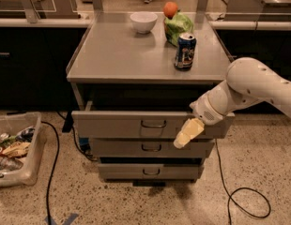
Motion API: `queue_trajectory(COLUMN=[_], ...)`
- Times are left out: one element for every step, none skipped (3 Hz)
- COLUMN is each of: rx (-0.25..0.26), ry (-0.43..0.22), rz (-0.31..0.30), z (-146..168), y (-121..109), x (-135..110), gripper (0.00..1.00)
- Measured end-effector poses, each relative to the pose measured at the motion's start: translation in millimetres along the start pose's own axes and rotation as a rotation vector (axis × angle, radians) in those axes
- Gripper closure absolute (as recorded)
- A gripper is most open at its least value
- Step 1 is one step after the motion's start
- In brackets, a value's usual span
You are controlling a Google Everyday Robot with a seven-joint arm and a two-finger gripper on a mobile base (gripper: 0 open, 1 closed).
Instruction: Open top drawer
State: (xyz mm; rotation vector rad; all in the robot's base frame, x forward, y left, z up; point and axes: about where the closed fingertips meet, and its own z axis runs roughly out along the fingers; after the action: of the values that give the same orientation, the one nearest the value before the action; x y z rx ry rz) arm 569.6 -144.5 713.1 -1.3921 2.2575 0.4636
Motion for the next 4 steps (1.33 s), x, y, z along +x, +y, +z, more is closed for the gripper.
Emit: queue_trajectory(rx=[-0.003, -0.004, -0.018, -0.003], ry=[0.051, 0.051, 0.056, 0.021], rz=[0.051, 0.051, 0.051, 0.047], z=[34, 34, 30, 4], y=[-26, -26, -14, 23], x=[28, 28, 33, 37], gripper=[0.00, 0.00, 0.00, 0.00])
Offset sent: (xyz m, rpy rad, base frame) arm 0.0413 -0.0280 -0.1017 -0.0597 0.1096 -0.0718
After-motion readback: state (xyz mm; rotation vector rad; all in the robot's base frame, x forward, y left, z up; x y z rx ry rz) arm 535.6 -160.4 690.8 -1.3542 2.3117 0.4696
